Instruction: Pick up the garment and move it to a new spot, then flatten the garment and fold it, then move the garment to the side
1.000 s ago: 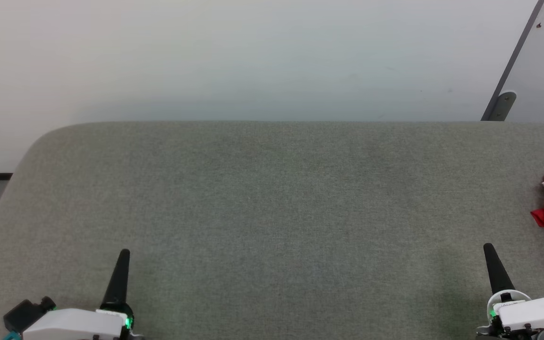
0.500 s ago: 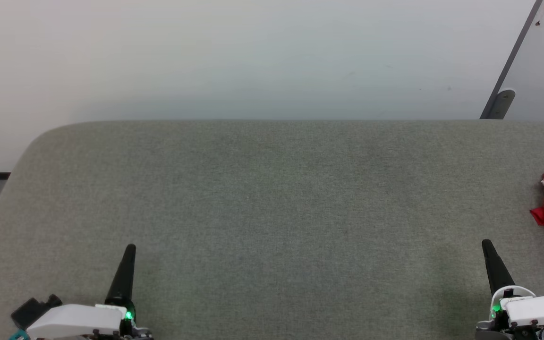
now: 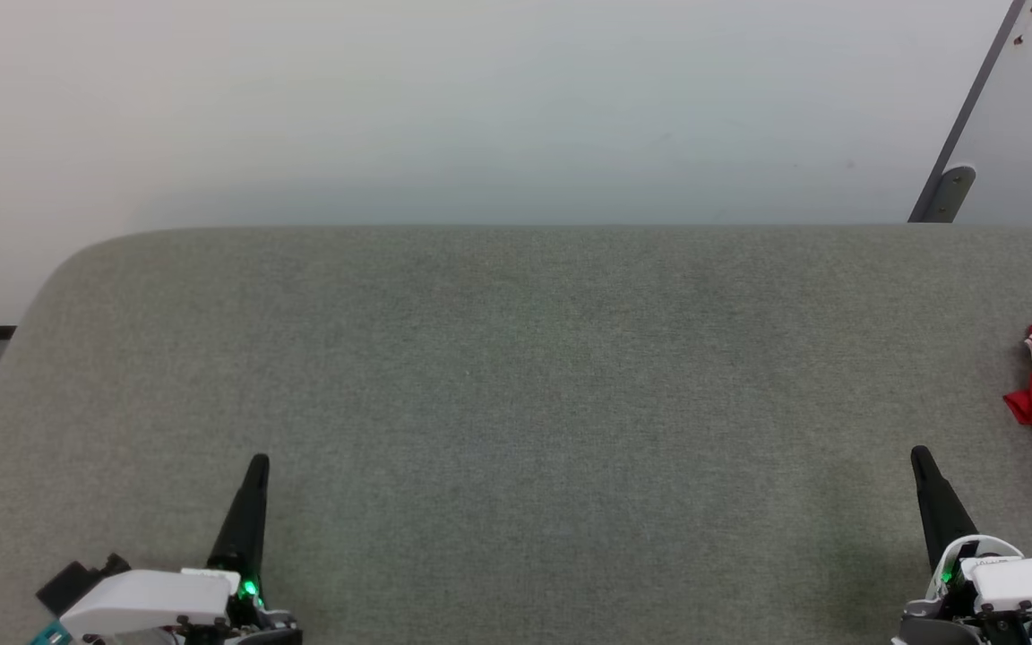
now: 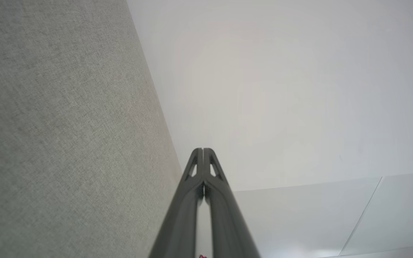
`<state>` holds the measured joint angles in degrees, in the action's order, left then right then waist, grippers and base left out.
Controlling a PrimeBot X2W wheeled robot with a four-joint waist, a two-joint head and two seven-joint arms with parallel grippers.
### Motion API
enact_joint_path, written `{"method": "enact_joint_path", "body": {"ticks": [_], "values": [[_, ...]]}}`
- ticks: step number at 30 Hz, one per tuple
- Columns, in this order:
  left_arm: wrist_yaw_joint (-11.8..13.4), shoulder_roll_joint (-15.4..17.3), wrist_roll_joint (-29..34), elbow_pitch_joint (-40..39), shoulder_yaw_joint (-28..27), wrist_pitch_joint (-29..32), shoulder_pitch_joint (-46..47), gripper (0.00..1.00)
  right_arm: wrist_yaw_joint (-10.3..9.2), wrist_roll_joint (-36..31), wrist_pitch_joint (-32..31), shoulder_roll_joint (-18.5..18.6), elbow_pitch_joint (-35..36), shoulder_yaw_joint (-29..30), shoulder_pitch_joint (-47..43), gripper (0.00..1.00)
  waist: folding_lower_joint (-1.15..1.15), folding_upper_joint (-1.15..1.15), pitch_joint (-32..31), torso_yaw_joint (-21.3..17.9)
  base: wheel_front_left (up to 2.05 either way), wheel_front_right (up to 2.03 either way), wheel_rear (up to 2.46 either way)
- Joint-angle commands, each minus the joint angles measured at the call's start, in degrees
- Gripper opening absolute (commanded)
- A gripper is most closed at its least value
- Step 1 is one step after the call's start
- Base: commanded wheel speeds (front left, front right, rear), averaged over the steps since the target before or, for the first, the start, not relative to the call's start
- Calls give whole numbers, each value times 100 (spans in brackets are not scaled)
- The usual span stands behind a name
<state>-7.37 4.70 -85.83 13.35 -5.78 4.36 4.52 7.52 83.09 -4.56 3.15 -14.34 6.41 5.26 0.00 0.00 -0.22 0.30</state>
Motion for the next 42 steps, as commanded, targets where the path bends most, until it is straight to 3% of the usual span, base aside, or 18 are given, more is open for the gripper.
{"method": "enact_joint_path", "body": {"ticks": [1, 21, 42], "values": [[-19, -15, -92, -8, -20, 23, 89, 0, -5, 144, -19, -12, 35, 10, 77, 0, 0, 0, 2, -2, 0, 0, 0], [-22, -193, -678, 78, -79, 226, 207, 0, -6, 956, -218, -40, 43, 18, 142, 0, 0, 0, 39, -30, 0, 0, 0], [-22, -191, -666, 77, -81, 232, 202, 0, -6, 941, -217, -38, 37, 15, 106, 0, 0, 0, 39, -30, 0, 0, 0]]}}
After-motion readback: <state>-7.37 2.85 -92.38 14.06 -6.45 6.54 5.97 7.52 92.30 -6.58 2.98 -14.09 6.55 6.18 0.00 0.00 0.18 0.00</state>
